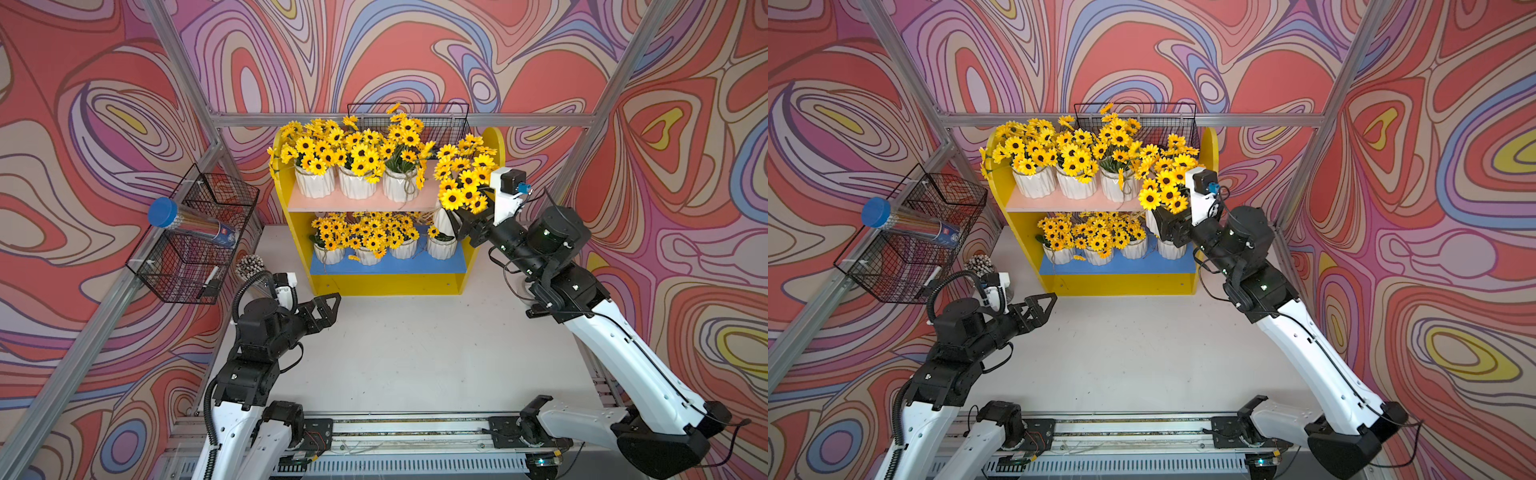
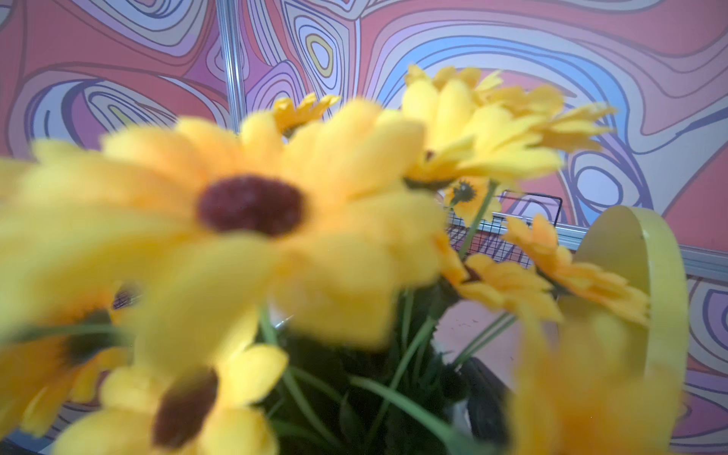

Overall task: Take the sunflower pots off the shelves
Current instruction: Place the sunflower pot at the center of the board.

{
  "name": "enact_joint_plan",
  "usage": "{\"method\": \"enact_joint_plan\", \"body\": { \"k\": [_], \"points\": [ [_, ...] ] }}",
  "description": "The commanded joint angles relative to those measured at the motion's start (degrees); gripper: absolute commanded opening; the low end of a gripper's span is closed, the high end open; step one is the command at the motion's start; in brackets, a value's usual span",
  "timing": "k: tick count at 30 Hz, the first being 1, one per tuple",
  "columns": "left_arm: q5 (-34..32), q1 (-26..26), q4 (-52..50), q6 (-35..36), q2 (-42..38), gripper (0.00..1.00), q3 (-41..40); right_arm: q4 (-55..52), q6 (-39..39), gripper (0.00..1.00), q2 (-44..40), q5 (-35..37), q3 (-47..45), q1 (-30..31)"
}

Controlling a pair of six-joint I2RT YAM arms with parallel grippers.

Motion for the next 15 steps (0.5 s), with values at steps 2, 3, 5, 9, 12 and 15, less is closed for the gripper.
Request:
{"method": "enact_joint_plan", "body": {
  "k": [2,3,5,9,12,15],
  "points": [
    [0.2,-0.3,-0.9,0.8,0.2,0.97,2.1,3.6,0.0,0.00,-2.2,-1.0,-1.8,2.4],
    [0.2,-0.3,-1.1,0.9,0.2,0.97,2.2,3.5,-0.1,0.00,-2.3,-1.0,-2.2,3.1],
    [0.0,-0.3,-1.3,1.0,0.4,0.97,2.5,3.9,-0.1,0.00,-3.0,-0.9,-3.7,4.6],
    [0.2,-0.3,-1.2,0.8,0.7,0.97,2.5,4.9,2.2,0.00,-3.9,-2.3,-6.7,6.1],
    [0.2,-0.3,-1.2,0.8,0.7,0.97,2.6,5.5,2.5,0.00,-4.8,-1.9,-9.2,8.3],
    [0.2,-0.3,-1.2,0.8,0.8,0.97,2.7,6.0,3.1,0.00,-4.9,-1.9,-11.0,9.6]
  ]
}}
